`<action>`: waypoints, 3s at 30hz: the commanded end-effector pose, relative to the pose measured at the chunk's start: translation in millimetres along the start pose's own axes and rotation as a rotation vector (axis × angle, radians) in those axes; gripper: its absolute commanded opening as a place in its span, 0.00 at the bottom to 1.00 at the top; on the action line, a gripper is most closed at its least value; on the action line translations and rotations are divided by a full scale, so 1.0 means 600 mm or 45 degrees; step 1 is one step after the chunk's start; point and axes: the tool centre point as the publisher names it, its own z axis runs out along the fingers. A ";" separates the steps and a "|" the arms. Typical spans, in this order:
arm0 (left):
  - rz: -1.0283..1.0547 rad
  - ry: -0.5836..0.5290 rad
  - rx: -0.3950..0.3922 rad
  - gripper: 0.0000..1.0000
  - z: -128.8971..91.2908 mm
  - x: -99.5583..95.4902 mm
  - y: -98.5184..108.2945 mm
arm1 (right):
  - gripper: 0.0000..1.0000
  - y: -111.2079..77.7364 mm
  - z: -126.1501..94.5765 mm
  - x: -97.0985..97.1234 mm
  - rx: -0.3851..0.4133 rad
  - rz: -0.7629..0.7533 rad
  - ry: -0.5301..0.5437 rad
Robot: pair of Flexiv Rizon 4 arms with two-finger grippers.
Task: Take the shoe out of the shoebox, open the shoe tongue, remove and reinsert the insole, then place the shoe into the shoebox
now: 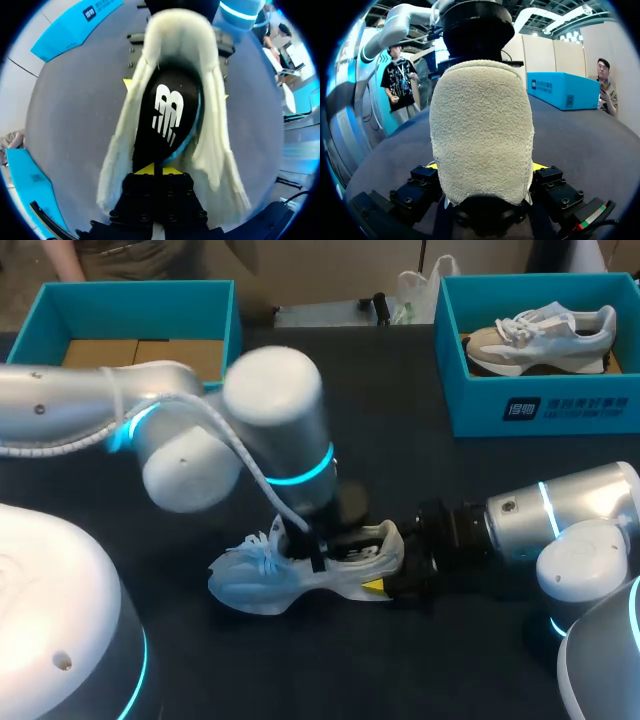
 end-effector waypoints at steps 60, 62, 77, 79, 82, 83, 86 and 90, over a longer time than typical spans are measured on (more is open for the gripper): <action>-0.019 -0.026 0.495 0.16 -0.138 0.017 -0.025 | 0.00 0.003 0.004 0.004 0.005 0.000 0.001; -0.002 -0.028 0.472 0.18 -0.133 0.017 -0.024 | 0.00 0.003 0.004 0.004 0.005 0.000 0.001; 0.047 -0.094 0.395 0.28 -0.128 0.014 -0.008 | 0.00 0.003 0.004 0.004 0.005 0.000 0.001; 0.060 -0.114 0.392 0.29 -0.131 0.016 -0.008 | 0.00 0.003 0.004 0.004 0.005 0.000 0.001; 0.065 -0.130 0.387 0.35 -0.133 0.015 -0.010 | 0.00 0.003 0.004 0.004 0.005 0.000 0.001; 0.065 -0.131 0.387 0.36 -0.133 0.014 -0.010 | 0.00 0.003 0.004 0.004 0.005 0.000 0.001; 0.065 -0.134 0.385 0.35 -0.132 0.012 -0.013 | 0.00 0.003 0.004 0.004 0.005 0.000 0.001; 0.081 -0.156 0.366 0.35 -0.127 0.012 -0.022 | 0.00 0.003 0.004 0.004 0.005 0.000 0.001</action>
